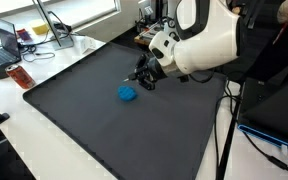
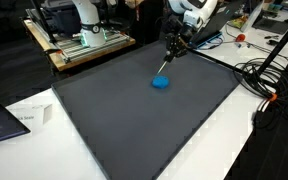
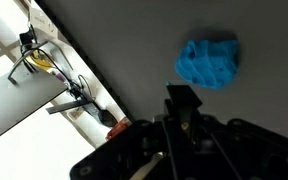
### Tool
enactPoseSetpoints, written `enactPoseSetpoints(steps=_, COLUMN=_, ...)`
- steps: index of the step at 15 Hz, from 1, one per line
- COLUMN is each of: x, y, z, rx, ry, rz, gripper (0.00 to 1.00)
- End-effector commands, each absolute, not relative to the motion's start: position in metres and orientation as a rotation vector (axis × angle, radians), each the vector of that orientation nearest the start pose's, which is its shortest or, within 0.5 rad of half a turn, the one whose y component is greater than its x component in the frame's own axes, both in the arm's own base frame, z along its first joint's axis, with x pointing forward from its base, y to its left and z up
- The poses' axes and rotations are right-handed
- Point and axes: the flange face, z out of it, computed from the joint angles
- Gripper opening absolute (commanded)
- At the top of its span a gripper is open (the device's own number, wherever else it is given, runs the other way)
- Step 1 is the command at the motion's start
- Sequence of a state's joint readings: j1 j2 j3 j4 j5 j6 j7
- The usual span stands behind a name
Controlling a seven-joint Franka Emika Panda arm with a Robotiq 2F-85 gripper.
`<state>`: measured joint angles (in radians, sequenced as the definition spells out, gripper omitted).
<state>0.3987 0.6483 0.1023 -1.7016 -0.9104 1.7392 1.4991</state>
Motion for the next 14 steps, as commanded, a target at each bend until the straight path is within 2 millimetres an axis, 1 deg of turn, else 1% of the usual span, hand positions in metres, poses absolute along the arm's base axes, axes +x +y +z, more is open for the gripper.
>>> enactPoseSetpoints(steps=1, x=0.592, y=0.237, z=0.209, rx=2.131, ry=-0.626, rz=0.389, gripper=0.03)
enactPoseSetpoints(steps=4, x=0.595, y=0.236, z=0.218, rx=2.138, ry=-0.632, rz=0.387, gripper=0.03)
enactPoseSetpoints(steps=7, x=0.597, y=0.23, z=0.229, rx=2.161, ry=-0.614, rz=0.35, gripper=0.03)
enactPoseSetpoints(steps=14, x=0.599, y=0.205, z=0.253, rx=2.268, ry=-0.526, rz=0.257, gripper=0.03)
